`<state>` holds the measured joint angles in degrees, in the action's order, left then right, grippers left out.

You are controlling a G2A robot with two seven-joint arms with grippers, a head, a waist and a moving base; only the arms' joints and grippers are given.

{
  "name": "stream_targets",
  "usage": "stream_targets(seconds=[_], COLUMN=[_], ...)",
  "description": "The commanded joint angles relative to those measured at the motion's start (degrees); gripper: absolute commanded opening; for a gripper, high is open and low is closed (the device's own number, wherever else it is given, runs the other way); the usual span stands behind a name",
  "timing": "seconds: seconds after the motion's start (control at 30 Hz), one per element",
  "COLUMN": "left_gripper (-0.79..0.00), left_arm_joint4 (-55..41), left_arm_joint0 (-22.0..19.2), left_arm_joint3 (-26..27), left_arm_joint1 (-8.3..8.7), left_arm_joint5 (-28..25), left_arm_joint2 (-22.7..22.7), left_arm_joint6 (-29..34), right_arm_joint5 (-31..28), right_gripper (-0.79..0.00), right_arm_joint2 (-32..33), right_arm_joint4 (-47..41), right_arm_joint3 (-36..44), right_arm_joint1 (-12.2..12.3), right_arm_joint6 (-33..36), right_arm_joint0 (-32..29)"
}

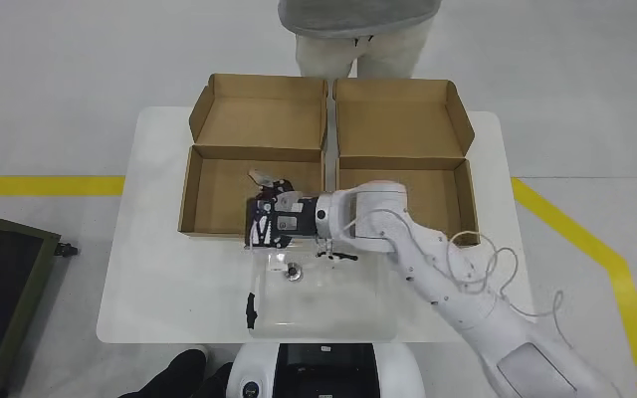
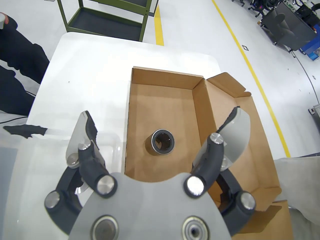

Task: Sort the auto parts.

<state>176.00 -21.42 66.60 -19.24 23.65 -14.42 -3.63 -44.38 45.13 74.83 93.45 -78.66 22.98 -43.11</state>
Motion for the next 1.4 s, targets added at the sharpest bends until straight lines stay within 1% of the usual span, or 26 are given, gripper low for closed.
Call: stream_targets(seconds=[0.0,0.2,0.4,0.53,0.77,1.03,1.37], left_gripper=[0.0,0.0,0.0,0.0,0.0,0.0,0.0], left_arm_joint4=[0.0,0.0,0.0,0.0,0.0,0.0,0.0], left_arm_joint0=[0.0,0.0,0.0,0.0,0.0,0.0,0.0], left_arm_joint3=[0.0,0.0,0.0,0.0,0.0,0.0,0.0], left_arm_joint1=[0.0,0.0,0.0,0.0,0.0,0.0,0.0], left_arm_joint5=[0.0,0.0,0.0,0.0,0.0,0.0,0.0], left_arm_joint2=[0.0,0.0,0.0,0.0,0.0,0.0,0.0], left_arm_joint6=[0.0,0.0,0.0,0.0,0.0,0.0,0.0], right_arm_joint5=[-1.37,-6.34,-10.06,-11.18,-11.11,-10.3,-8.5], right_gripper=[0.0,0.0,0.0,0.0,0.0,0.0,0.0], right_arm_joint2=[1.74,5.16,6.56,6.22,5.13,4.37,1.88], right_arm_joint4=[-0.17,0.12,2.85,5.95,11.49,17.08,20.03], right_arm_joint3=[3.58,11.29,15.1,16.73,14.41,11.16,5.85], right_arm_joint1=[0.79,2.86,4.3,4.99,5.82,6.42,6.38], right_arm_joint6=[1.83,5.33,5.25,4.12,-0.06,-4.3,-9.5], right_arm_joint0=[-2.39,-9.15,-14.01,-16.98,-20.45,-20.93,-20.04])
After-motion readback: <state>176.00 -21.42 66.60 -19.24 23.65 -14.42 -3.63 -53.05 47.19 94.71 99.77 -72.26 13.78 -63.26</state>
